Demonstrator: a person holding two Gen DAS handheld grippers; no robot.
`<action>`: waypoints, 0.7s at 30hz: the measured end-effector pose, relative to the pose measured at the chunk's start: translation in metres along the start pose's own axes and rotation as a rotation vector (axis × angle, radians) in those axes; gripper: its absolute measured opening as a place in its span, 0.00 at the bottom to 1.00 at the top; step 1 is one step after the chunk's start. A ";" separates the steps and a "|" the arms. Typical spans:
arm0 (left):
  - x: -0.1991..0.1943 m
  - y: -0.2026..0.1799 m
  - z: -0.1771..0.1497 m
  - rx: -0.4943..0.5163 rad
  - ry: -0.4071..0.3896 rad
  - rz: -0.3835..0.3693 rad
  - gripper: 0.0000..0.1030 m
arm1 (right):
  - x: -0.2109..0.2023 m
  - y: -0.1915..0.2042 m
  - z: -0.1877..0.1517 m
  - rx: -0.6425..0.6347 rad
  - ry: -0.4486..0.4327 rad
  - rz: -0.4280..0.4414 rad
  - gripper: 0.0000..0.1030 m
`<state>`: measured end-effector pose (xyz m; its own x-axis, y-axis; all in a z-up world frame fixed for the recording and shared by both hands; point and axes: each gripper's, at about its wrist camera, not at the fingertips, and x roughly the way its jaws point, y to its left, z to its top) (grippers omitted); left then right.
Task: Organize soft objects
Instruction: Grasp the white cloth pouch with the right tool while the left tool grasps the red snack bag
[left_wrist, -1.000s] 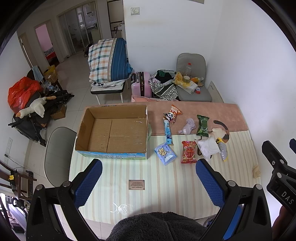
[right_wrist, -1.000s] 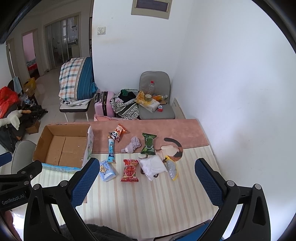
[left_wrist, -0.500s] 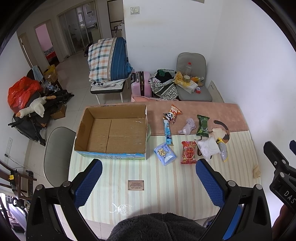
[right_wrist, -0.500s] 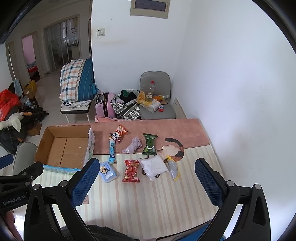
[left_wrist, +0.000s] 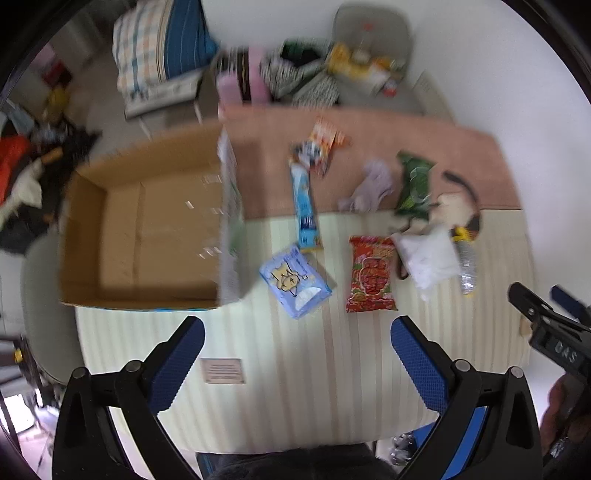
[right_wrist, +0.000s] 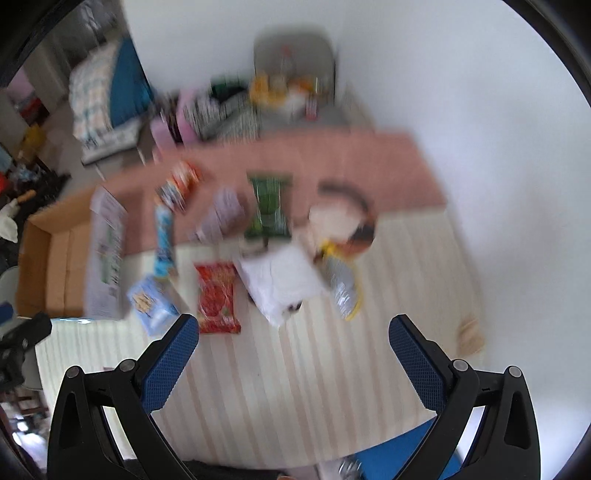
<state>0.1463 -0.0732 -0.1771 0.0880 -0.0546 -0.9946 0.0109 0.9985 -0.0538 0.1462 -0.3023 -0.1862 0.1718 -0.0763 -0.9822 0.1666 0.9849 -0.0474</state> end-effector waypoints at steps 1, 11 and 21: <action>0.015 -0.004 0.006 -0.006 0.028 -0.007 1.00 | 0.032 -0.006 0.011 0.043 0.064 0.033 1.00; 0.113 -0.031 0.039 -0.029 0.211 -0.002 0.98 | 0.221 -0.057 0.036 0.559 0.381 0.098 0.99; 0.134 -0.041 0.060 0.015 0.274 -0.037 0.98 | 0.236 -0.015 0.013 -0.062 0.466 0.040 0.85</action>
<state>0.2178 -0.1216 -0.3029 -0.1851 -0.0855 -0.9790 0.0239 0.9955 -0.0914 0.1966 -0.3366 -0.4152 -0.2795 0.0256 -0.9598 0.1082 0.9941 -0.0050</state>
